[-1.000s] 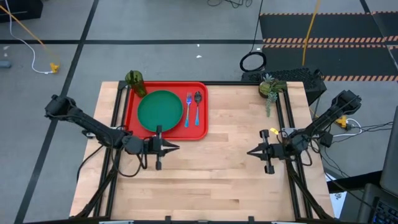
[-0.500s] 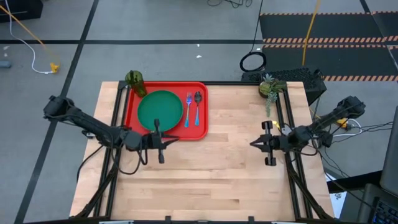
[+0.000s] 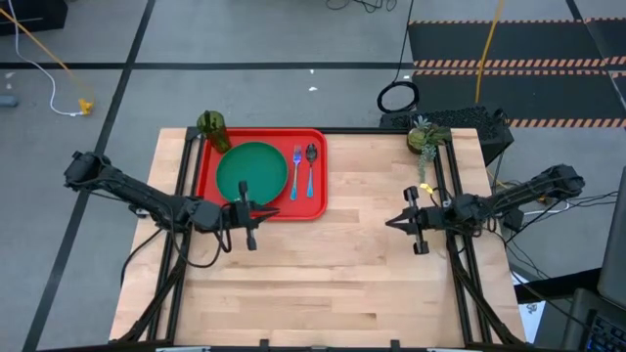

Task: Pick and place plate/cup/fork/spoon on tray
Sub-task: Return to Home Position

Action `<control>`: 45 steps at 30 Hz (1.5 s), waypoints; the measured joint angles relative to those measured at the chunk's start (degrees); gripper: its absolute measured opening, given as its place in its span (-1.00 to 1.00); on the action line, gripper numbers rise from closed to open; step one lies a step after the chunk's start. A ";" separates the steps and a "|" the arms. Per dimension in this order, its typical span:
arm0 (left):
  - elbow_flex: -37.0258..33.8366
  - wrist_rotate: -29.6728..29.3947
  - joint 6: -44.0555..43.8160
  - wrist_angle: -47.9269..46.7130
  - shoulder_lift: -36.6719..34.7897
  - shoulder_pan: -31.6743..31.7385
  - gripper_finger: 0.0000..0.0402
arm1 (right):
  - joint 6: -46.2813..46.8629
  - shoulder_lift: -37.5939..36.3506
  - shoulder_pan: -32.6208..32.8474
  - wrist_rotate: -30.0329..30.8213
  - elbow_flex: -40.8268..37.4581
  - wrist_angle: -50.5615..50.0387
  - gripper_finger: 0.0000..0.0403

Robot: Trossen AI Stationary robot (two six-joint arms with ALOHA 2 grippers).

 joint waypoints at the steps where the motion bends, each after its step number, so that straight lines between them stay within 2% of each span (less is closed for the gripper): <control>1: 0.00 0.02 -0.08 0.30 0.00 -0.01 -0.87 | 0.59 -0.18 -0.47 0.01 0.00 -1.08 -0.98; 9: 0.00 0.04 -0.19 0.46 0.00 0.01 -0.87 | 2.36 -2.50 -2.53 -0.14 0.00 -6.33 -0.98; 14: 0.00 0.04 -0.23 0.47 0.00 -0.01 -0.87 | 2.54 -5.41 -2.65 -7.47 -0.02 -7.11 -0.98; 23: 0.00 -0.01 0.00 0.89 0.02 0.01 -0.87 | 2.76 -13.63 -4.35 -4.37 -0.02 -16.08 -0.98; 34: 0.00 -0.07 0.05 0.91 0.04 -0.01 -0.87 | 3.00 -24.17 -4.91 -4.66 -0.04 -24.32 -0.98; 42: 0.00 -0.09 -0.01 0.93 0.04 -0.01 -0.87 | 2.98 -30.79 -4.91 -7.49 -0.04 -29.34 -0.98; 45: 0.00 -0.11 -0.04 0.95 0.04 -0.01 -0.87 | 2.98 -31.22 -4.91 -7.43 -0.04 -30.78 -0.98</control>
